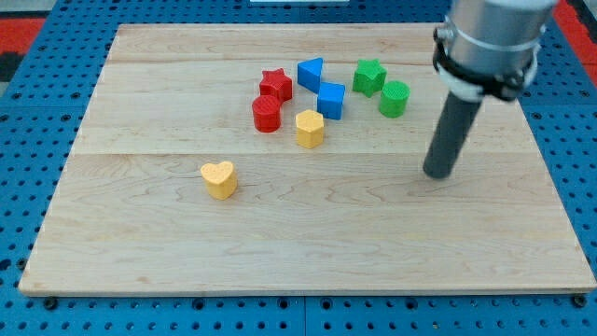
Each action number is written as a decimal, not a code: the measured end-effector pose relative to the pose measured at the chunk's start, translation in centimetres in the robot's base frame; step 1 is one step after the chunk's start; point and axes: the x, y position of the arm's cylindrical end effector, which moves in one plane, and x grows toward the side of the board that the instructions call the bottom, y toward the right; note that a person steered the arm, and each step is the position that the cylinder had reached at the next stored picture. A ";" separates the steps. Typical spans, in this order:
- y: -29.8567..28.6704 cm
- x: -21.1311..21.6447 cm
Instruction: Push the yellow heart towards right
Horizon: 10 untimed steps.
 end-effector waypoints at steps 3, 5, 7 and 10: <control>-15.2 8.5; -29.7 5.3; -33.0 -0.9; -24.0 -0.6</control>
